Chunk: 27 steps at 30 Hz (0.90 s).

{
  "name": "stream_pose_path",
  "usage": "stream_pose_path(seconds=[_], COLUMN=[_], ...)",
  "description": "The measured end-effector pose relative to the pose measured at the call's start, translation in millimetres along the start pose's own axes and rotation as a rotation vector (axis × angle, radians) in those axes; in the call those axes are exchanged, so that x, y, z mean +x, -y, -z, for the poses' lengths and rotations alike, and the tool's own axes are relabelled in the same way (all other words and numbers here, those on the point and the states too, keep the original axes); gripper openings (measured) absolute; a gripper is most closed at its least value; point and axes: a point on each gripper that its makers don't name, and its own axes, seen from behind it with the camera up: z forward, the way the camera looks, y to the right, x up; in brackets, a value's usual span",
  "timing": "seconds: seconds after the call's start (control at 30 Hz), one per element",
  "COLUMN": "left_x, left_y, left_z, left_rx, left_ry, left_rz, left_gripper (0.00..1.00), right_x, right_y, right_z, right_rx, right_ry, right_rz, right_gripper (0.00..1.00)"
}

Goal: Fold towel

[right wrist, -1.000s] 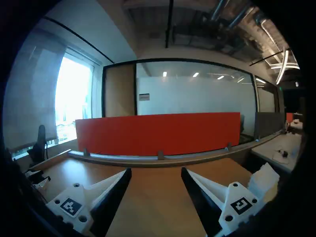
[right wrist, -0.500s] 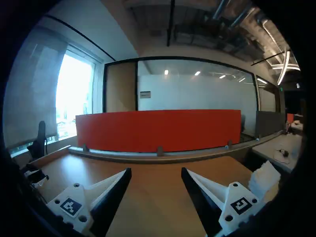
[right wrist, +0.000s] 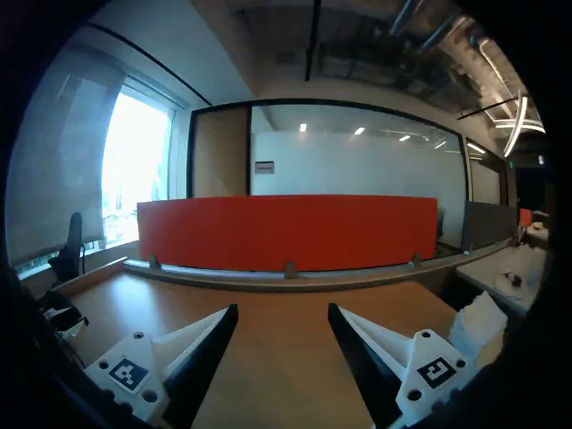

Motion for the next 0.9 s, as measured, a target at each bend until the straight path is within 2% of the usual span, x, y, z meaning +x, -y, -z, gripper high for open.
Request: stream_pose_path(seconds=[0.17, 0.57, 0.9], left_x=[-2, -3, -5], left_y=[-0.9, -1.0, -1.4], left_z=[-1.4, -1.4, -1.7], left_rx=[0.003, 0.009, 0.009], left_ry=[0.007, 0.007, 0.007], left_rz=[-0.019, -0.022, -0.021], left_gripper=[0.94, 0.94, 0.94], right_x=[-4, -2, 3], right_y=[1, -2, -18], right_z=[-0.8, 1.8, 4.3], right_rx=[-0.001, -0.004, -0.025], right_ry=[0.007, 0.005, -0.015], right_rz=[0.008, 0.003, -0.006], right_gripper=[0.97, 0.97, 0.97])
